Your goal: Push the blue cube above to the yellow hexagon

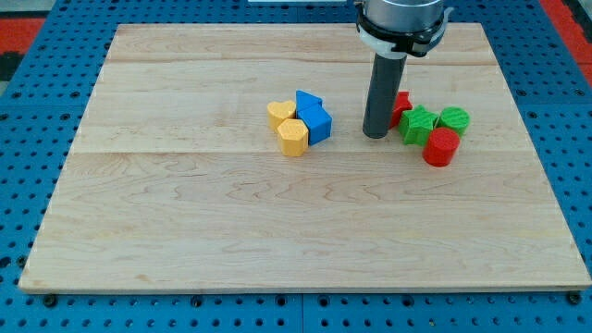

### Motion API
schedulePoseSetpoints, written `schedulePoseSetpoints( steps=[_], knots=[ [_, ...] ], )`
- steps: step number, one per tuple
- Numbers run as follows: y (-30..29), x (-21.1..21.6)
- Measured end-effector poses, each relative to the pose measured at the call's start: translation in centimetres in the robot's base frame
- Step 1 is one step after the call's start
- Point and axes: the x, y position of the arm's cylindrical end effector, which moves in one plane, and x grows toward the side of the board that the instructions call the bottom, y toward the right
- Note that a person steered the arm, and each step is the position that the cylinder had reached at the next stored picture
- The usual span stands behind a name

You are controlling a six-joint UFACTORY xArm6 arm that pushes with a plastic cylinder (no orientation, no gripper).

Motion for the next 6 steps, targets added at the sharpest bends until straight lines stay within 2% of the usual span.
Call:
schedulePoseSetpoints(
  steps=[1,3,6],
  knots=[
    [-1.1,0.0],
    [-8.7,0.0],
    [-10.2,1.4]
  ],
)
